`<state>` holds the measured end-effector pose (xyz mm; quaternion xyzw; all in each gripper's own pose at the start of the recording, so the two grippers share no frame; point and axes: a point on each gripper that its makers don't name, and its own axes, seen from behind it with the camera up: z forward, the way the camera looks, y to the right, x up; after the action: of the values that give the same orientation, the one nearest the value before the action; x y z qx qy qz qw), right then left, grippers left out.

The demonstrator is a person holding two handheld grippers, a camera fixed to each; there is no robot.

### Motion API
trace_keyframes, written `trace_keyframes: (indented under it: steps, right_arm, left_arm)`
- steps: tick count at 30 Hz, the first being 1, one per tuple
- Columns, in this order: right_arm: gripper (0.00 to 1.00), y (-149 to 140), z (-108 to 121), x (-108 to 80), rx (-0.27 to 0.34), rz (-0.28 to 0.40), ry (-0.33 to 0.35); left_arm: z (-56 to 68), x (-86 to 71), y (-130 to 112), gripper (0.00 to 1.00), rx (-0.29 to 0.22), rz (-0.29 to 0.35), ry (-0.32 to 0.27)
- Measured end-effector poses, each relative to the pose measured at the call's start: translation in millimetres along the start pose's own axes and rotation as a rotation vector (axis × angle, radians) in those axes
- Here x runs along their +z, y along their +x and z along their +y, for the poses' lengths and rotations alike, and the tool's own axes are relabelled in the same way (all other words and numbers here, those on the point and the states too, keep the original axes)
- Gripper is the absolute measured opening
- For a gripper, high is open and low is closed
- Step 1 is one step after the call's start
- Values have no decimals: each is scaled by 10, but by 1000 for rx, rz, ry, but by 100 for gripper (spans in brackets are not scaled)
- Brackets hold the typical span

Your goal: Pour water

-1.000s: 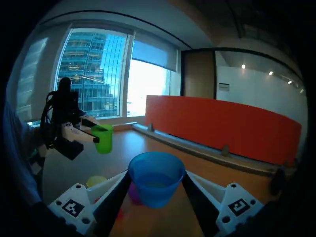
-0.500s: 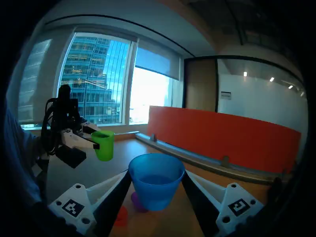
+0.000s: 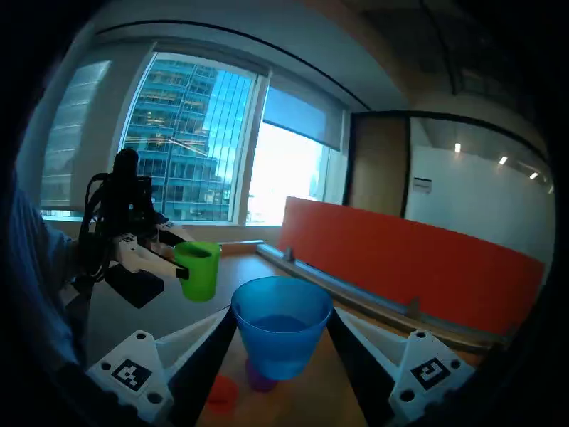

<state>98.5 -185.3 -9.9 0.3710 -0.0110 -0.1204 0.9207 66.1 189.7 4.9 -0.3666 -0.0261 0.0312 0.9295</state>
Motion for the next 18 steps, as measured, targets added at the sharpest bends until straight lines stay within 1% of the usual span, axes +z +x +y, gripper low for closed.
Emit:
trace_keyframes:
  steps: [10,14,18]
  right_arm:
    - [91,217,-96,128,-57,29,24]
    - [91,303,-126,173,-101,39,31]
    - [91,401,-132,206,-163,50,29]
  left_arm:
    - [203,3,-38,86,11,-3,-34]
    - [257,10,-62,86,5,-1,-45]
    - [292,21,-88,86,-3,-2,-53]
